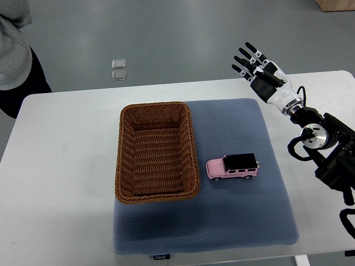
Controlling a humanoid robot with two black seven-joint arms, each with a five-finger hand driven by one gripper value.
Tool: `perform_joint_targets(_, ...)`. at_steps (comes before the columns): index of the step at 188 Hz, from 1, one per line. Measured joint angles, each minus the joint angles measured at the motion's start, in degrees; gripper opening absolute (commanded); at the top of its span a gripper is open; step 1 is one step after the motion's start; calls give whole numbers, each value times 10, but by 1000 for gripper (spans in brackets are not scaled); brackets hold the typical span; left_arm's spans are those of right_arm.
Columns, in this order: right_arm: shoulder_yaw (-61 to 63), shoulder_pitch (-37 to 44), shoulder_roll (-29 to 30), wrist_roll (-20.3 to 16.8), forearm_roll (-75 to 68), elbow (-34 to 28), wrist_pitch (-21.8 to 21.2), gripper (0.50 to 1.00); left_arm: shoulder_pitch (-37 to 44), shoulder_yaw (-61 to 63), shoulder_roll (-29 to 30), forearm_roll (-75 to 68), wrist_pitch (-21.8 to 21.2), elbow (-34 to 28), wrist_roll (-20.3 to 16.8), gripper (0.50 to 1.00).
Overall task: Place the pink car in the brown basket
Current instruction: 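Move the right hand down over the pink toy car, then close the right hand fingers around the pink toy car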
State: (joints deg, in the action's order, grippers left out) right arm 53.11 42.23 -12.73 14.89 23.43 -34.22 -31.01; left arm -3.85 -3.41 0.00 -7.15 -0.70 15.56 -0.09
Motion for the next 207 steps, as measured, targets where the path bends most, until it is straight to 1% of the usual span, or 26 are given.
perform_joint_targets(10,-43,20,-43,0,82,-27,-19,909,0,0,0,0,0,0,0,1000)
perform_joint_targets(20,-89,38,-93,-1,171,-76,-32,909,0,0,0,0,0,0,0,1000)
perform_joint_targets(44,-192,77,-210,-17,335,-238,-40,909,0,1,0,-1,0,0,0,1000)
perform_joint_targets(60,-255,97,-257,-24,373,-316,-40,909,0,2,0,-1,0,1,0,1000)
perform_joint_targets(81,-304,102,-292,-32,383,-377,-37,907,0,1,0,-1,0,0,0,1000)
perform_joint_targets(96,-314,87,-299,-34,385,-396,-16,907,0,1,0,-1,0,0,1,1000)
perform_joint_targets(123,-321,55,-293,-35,402,-404,23,907,0,2,0,-1,0,0,1,1000)
perform_joint_targets(207,-328,-3,-256,-32,450,-393,111,901,0,4,0,-1,0,0,1,1000)
